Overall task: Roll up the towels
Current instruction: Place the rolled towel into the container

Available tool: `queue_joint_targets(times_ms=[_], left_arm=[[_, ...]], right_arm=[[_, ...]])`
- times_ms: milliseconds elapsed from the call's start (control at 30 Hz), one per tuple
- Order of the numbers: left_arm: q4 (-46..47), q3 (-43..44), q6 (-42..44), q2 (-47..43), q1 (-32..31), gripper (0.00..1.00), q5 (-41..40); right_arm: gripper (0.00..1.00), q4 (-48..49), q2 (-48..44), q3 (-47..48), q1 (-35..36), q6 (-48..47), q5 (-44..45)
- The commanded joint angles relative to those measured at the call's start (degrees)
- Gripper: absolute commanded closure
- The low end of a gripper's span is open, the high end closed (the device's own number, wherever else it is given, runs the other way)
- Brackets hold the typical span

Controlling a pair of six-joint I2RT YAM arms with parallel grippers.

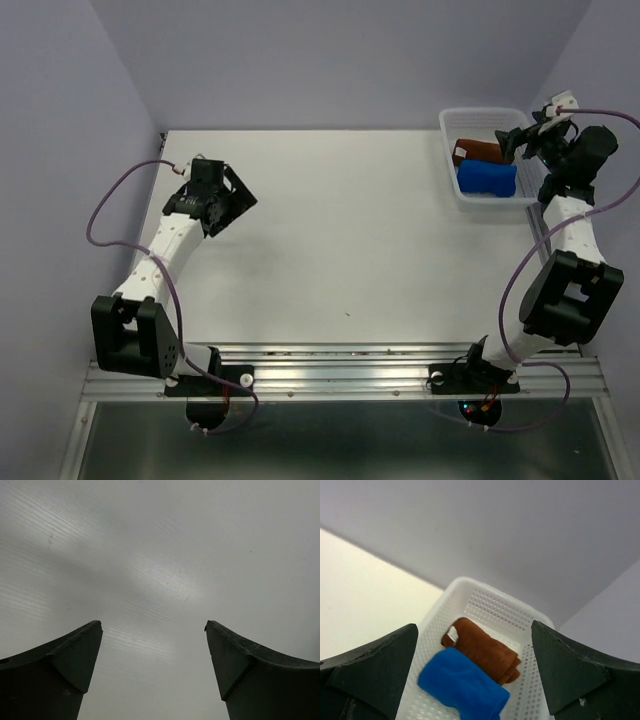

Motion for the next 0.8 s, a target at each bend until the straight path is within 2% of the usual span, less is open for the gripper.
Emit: queue_joint_targets(times_ms=[0,33,133,167,200,267,300,433,567,767], left_arm=[[0.5,-0.2,1.6,-7.3,0.2,0.04,-1.3],[0.7,-0.7,1.8,-10.0,0.2,0.03,-1.7],[-0.2,-1.8,2.8,-15.4,0.2,0.01,-3.0],[-0.6,-2.0,3.1,-16.7,0.2,0.01,-3.4],[-0.9,-2.1,3.3,-18.0,0.2,0.01,-4.4],[-1.3,-2.7,4.3,-21.8,0.2,0.01,-5.2],[-1.4,-3.5,4.4,-23.0,0.2,0.01,-5.9],[-1.9,-5.1,5.4,-28.9,0.2,0.01,-5.3],[-3.2,-6.2,6.1,-31.7,0.2,0.01,-5.6],[-3.3,-9.2,6.4,-35.0,0.2,0.01,-4.6]], right_arm=[[0.00,1.3,-2.9,4.2,0.3,23.9,5.8],[0.00,-3.3,-2.7,5.3,0.3,31.6,10.4],[0.00,-9.8,-4.2,6.3,0.3,41.8,14.6],[0.00,-8.8,-5.5,4.5,0.8,47.1,13.7],[0.00,-7.2,-7.3,-1.2,0.8,50.3,13.3],[0.00,-4.6,-13.6,-7.1,0.8,57.1,16.1],[0.00,-6.6,-15.6,-9.1,0.8,57.7,17.1],[0.00,-34.1,-21.5,-12.1,1.3,51.8,23.9],[0.00,-39.0,-30.7,-20.6,1.3,52.3,34.6],[0.00,-40.7,-36.4,-25.1,1.3,47.8,36.7]])
